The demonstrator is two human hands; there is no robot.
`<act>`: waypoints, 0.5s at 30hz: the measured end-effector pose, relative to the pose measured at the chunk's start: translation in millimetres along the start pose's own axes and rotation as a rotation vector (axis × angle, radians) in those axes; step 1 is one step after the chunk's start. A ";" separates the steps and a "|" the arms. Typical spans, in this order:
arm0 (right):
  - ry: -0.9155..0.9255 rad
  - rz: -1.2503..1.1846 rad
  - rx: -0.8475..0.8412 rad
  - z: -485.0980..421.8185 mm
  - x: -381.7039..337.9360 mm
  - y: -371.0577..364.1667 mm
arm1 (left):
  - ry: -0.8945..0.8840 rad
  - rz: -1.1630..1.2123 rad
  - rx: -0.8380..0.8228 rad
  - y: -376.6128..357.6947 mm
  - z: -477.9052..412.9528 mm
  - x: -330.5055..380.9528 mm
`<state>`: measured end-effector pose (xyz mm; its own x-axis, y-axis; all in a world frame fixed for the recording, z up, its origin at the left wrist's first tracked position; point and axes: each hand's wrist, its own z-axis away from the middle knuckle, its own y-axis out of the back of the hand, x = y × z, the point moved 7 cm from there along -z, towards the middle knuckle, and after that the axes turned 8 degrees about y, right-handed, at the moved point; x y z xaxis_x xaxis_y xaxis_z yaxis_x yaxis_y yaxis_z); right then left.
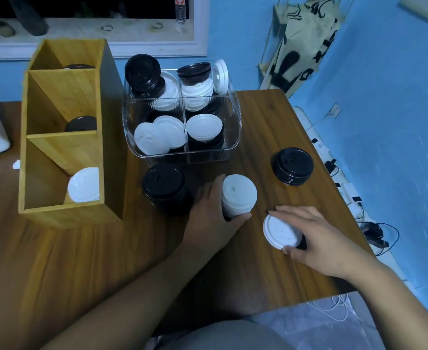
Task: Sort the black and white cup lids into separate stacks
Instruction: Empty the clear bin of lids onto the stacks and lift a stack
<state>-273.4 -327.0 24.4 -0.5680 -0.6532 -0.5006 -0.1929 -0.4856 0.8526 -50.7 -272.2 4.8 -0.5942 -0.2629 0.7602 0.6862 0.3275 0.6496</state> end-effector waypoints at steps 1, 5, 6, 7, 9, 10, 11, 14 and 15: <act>0.003 -0.011 0.026 0.6 0.4 0.5 | 0.000 -0.005 -0.005 -0.3 0.2 0.1; -0.005 -0.087 0.127 0.6 -6.6 7.3 | 0.001 -0.009 -0.014 -0.6 0.3 0.5; -0.005 -0.134 0.162 0.1 -10.3 11.3 | 0.001 -0.005 -0.013 -0.6 0.4 0.6; 0.006 -0.181 0.203 -1.5 -15.8 16.2 | -0.002 -0.002 -0.010 -0.4 0.3 0.6; 0.046 -0.222 0.287 -9.4 -29.4 26.8 | -0.013 -0.003 0.004 0.9 0.3 1.5; 0.058 -0.215 0.323 -16.1 -35.5 31.4 | -0.020 -0.003 0.009 1.8 0.4 2.6; 0.061 -0.197 0.354 -25.0 -40.9 35.0 | -0.022 -0.002 0.011 2.2 0.4 3.1; 0.054 -0.115 0.383 -56.5 -55.5 40.0 | -0.030 0.002 0.018 1.8 -0.1 3.0; 0.050 -0.089 0.359 -66.3 -59.2 38.4 | -0.039 0.006 0.021 0.9 -0.5 1.9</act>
<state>-194.1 -345.4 76.8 -0.4982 -0.6496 -0.5743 -0.5135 -0.3127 0.7991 -51.0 -272.8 6.8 -0.6063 -0.2255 0.7626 0.6808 0.3484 0.6443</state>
